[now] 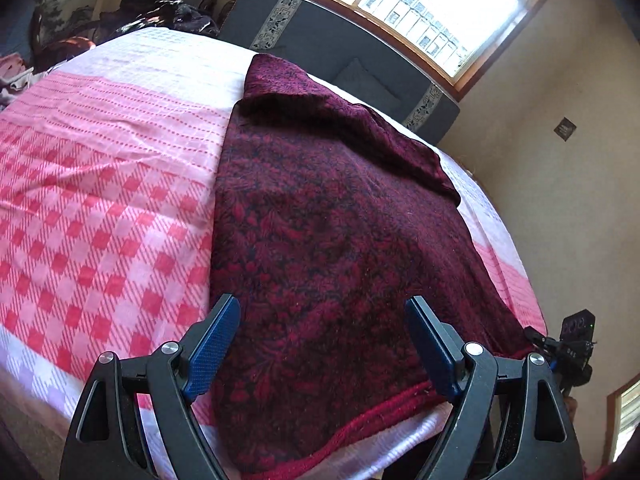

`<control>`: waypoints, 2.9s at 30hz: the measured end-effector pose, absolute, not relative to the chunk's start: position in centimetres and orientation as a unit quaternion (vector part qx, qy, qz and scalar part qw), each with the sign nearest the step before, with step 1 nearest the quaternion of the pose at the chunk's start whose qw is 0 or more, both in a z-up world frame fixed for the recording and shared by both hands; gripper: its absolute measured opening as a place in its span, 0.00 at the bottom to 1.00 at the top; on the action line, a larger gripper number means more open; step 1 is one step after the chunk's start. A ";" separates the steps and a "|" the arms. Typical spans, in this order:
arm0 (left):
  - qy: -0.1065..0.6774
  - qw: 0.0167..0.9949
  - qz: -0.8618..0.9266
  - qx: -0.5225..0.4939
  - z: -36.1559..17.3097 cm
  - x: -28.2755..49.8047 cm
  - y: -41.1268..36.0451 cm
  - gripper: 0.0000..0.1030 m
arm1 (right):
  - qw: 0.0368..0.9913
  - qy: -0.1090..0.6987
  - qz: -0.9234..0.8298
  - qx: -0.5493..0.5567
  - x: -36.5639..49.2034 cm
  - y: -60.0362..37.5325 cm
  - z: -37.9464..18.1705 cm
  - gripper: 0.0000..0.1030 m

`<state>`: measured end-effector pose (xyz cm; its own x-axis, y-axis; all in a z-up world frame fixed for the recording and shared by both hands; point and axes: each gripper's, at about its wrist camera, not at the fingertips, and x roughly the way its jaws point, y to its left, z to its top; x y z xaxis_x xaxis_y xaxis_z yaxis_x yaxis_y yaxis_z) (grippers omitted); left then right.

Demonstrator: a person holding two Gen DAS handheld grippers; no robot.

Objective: Fold small clothes
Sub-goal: 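Grasp the sweater hem with the right gripper while the left gripper grasps the hem, then lift the hem and fold it toward the collar with both grippers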

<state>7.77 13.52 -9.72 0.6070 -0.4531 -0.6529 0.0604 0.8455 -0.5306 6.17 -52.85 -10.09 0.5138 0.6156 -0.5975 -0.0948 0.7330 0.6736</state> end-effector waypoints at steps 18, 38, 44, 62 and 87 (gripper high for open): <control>0.446 0.806 -0.213 -0.327 -11.8 2.6 16.2 0.82 | 0.795 0.457 0.224 0.329 5.7 -49.5 -12.8 0.16; 0.458 0.815 -0.210 -0.286 -12.9 5.1 13.2 0.13 | 0.771 0.470 0.229 0.364 6.5 -49.7 -13.0 0.24; 0.432 0.843 -0.190 -0.256 -11.8 3.8 12.8 0.10 | 0.764 0.475 0.227 0.373 7.2 -49.9 -13.4 0.08; 0.399 0.855 -0.193 -0.268 -10.2 1.0 14.8 0.10 | 0.737 0.421 0.263 0.460 3.8 -52.5 -12.7 0.07; 0.393 0.856 -0.197 -0.273 -10.2 0.8 15.3 0.09 | 0.744 0.435 0.253 0.438 5.1 -52.0 -13.0 0.07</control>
<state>0.81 15.31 -10.20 0.6139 -0.5516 -0.5647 0.1230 0.7735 -0.6218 5.12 -52.03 -12.96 0.4927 0.7588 -0.4259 0.0045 0.4872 0.8733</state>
